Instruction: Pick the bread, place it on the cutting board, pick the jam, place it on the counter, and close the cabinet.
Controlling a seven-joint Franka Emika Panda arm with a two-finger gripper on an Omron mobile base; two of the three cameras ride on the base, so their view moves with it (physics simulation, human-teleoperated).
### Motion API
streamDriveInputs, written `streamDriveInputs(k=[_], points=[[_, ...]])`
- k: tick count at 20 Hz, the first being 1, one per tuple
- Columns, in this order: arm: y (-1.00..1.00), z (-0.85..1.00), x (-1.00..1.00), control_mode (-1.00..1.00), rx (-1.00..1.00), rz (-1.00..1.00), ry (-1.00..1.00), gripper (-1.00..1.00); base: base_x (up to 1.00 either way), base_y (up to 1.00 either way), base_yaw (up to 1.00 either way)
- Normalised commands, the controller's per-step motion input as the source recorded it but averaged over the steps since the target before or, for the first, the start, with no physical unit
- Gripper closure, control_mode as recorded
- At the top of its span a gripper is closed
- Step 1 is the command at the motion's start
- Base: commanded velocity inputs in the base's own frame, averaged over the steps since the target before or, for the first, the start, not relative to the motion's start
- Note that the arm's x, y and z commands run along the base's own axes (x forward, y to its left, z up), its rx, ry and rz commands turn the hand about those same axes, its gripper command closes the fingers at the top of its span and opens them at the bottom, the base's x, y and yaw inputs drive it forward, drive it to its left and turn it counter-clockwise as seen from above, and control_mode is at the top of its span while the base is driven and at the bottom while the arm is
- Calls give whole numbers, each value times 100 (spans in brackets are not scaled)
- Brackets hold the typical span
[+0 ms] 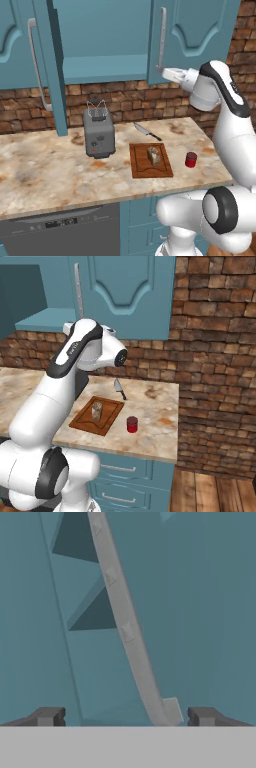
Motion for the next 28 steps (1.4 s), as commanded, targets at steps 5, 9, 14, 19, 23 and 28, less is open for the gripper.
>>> streamDriveInputs(k=[5, 9, 14, 19, 23, 28], points=[[11, 0, 13, -100, 0, 0, 0, -100, 0, 0, 0], [11, 0, 13, -100, 0, 0, 0, -100, 0, 0, 0], [13, 0, 15, -100, 0, -2, 0, -100, 0, 0, 0], [10, 0, 8, -100, 0, -4, 0, -100, 0, 0, 0], [8, 0, 5, -100, 0, -4, 0, -100, 0, 0, 0], [11, 0, 12, -100, 0, -5, 0, -100, 0, 0, 0]])
